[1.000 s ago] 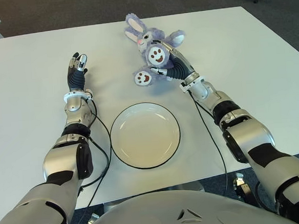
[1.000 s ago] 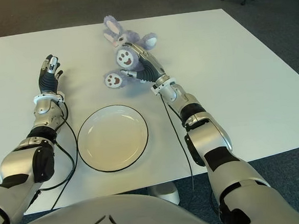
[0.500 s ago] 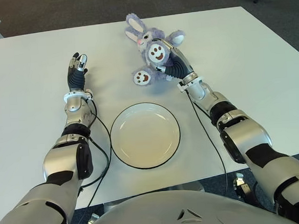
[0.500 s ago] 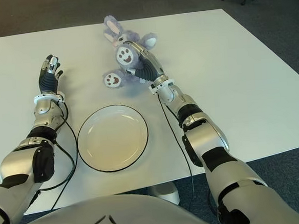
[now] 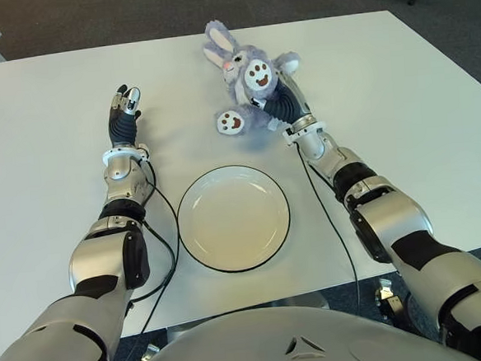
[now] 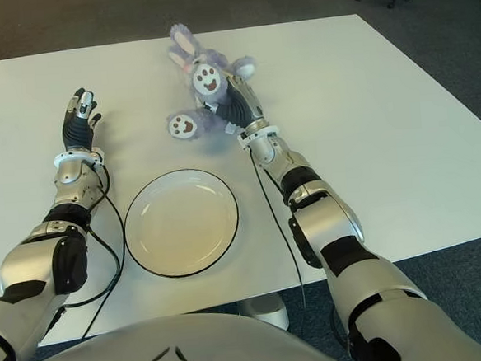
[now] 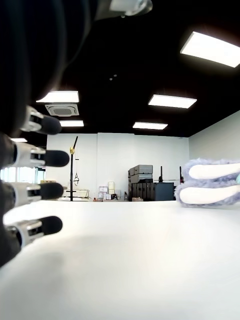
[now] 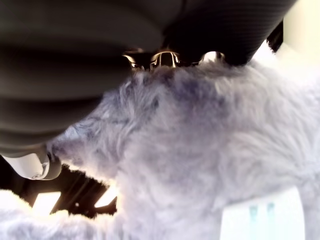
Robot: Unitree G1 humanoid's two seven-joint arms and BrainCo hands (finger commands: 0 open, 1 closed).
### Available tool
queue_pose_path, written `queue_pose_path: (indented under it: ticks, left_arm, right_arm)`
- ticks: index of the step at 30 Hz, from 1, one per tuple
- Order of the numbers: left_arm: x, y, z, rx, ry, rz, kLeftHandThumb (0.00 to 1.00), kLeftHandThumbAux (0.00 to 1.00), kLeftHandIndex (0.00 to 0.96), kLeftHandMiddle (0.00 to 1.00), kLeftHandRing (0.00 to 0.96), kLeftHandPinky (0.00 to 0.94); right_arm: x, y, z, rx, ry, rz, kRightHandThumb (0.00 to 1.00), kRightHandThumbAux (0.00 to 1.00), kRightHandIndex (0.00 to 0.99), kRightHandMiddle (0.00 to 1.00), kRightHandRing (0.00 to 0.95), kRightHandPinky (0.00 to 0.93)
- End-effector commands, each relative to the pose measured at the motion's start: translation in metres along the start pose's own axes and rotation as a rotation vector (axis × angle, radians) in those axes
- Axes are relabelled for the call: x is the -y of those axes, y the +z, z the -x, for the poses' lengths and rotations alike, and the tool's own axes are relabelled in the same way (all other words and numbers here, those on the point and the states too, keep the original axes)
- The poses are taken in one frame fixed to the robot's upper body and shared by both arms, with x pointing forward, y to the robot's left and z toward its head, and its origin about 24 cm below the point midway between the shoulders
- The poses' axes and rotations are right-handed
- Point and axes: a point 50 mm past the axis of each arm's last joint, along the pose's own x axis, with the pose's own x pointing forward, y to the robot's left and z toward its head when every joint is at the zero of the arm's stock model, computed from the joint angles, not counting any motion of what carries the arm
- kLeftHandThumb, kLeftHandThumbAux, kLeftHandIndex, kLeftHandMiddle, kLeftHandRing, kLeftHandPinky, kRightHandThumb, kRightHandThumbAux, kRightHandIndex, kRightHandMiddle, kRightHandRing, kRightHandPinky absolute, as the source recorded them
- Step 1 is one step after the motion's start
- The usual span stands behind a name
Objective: Put the doll into the plate.
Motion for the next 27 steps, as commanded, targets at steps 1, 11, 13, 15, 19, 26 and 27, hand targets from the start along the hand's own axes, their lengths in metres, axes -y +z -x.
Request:
queue_pose_path:
  ticks: [1, 11, 13, 15, 19, 26, 27]
  left_arm:
    - [-0.0014, -0.0567, 0.0333, -0.239, 0.011, -0.003, 0.000, 0.365, 0.000, 0.098, 0.030, 0.000]
    - [-0.0018, -0.0563, 0.0329, -0.240, 0.010, -0.003, 0.000, 0.366, 0.000, 0.091, 0.030, 0.000]
    - [-0.0017, -0.0561, 0.0327, -0.238, 0.009, -0.001, 0.000, 0.366, 0.000, 0.093, 0.031, 0.000]
    - [-0.0017, -0.0560, 0.0327, -0.237, 0.007, 0.002, 0.000, 0.366, 0.000, 0.093, 0.032, 0.000]
    - [-0.0017, -0.0557, 0.0327, -0.235, 0.006, 0.005, 0.000, 0.362, 0.000, 0.091, 0.030, 0.000]
    - [-0.0019, -0.0556, 0.0324, -0.237, 0.008, 0.006, 0.000, 0.361, 0.000, 0.083, 0.026, 0.000]
    - [-0.0019, -0.0556, 0.0324, -0.237, 0.008, 0.006, 0.000, 0.360, 0.000, 0.082, 0.026, 0.000]
  right_arm:
    - [-0.0039, -0.0015, 0.0006, -0.030, 0.005, -0.012, 0.546, 0.435, 0.350, 0.463, 0.490, 0.501]
    - [-0.0033, -0.0030, -0.0023, -0.054, 0.032, -0.006, 0.706, 0.693, 0.434, 0.721, 0.752, 0.846]
    - [-0.0026, -0.0027, -0.0026, -0.051, 0.028, -0.005, 0.702, 0.695, 0.436, 0.751, 0.778, 0.868]
    - [-0.0016, -0.0028, -0.0030, -0.051, 0.020, -0.003, 0.700, 0.697, 0.437, 0.768, 0.792, 0.880]
    - [0.0012, -0.0047, -0.0037, -0.068, 0.005, -0.004, 0.696, 0.700, 0.441, 0.814, 0.829, 0.905]
    - [0.0045, -0.0103, -0.0045, -0.120, -0.006, 0.021, 0.699, 0.705, 0.442, 0.850, 0.856, 0.890]
    - [0.0051, -0.0112, -0.0045, -0.128, -0.006, 0.025, 0.704, 0.707, 0.442, 0.855, 0.857, 0.881]
